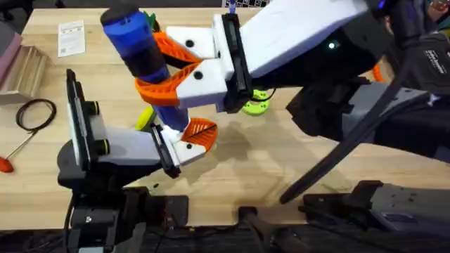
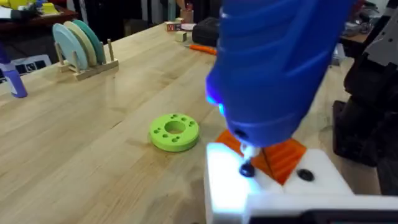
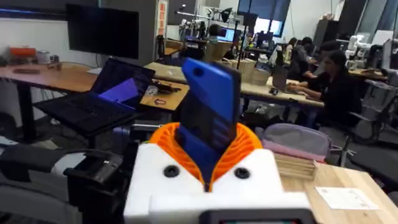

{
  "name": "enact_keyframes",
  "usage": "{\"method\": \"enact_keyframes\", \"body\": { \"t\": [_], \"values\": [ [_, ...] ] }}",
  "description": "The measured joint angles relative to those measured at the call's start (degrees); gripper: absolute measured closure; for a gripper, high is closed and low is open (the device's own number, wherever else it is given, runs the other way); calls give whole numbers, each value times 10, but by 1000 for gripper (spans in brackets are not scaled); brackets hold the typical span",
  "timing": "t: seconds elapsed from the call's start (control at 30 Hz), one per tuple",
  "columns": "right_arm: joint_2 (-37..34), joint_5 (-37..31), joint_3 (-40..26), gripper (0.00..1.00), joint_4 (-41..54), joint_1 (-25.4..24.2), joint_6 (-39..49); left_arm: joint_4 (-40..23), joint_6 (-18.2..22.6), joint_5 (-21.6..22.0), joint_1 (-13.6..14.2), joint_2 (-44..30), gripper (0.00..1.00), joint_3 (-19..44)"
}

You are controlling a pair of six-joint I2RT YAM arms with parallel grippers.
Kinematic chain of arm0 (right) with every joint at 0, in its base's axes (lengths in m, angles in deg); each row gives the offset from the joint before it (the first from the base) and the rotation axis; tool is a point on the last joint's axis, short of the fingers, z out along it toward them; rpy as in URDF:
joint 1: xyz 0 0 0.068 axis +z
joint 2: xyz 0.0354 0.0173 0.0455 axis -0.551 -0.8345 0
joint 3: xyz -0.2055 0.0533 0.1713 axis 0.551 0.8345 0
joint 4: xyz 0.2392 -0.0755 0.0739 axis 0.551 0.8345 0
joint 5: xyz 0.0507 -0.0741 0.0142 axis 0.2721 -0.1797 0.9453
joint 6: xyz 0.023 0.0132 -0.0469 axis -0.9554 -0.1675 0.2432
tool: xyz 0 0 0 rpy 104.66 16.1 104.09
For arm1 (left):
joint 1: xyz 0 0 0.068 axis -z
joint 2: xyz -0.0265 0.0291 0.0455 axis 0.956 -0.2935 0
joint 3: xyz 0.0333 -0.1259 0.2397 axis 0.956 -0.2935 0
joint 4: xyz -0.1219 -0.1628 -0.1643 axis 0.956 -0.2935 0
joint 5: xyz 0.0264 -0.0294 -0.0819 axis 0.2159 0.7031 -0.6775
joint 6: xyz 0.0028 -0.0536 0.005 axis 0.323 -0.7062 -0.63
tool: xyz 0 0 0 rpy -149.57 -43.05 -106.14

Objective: Pick up the gripper from the table and insert it into the empty holder that is missing its gripper. Then pick up a screw, insert it into the mounting hole, and use the screwdriver to tighten it. Finally, clean up the table by picking up the vegetable and placing it into the bucket.

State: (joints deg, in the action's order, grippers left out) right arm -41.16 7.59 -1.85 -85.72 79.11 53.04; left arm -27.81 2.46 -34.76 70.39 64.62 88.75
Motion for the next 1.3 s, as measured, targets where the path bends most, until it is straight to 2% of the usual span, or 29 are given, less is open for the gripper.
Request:
{"method": "enact_keyframes", "body": {
  "t": [0.37,1.3],
  "values": [
    [-1,0,0,976,-26,0,-12,0,0,0,0,0,986,0],
    [-2,0,0,976,-1,0,-12,0,0,0,0,0,986,0]
  ]
}}
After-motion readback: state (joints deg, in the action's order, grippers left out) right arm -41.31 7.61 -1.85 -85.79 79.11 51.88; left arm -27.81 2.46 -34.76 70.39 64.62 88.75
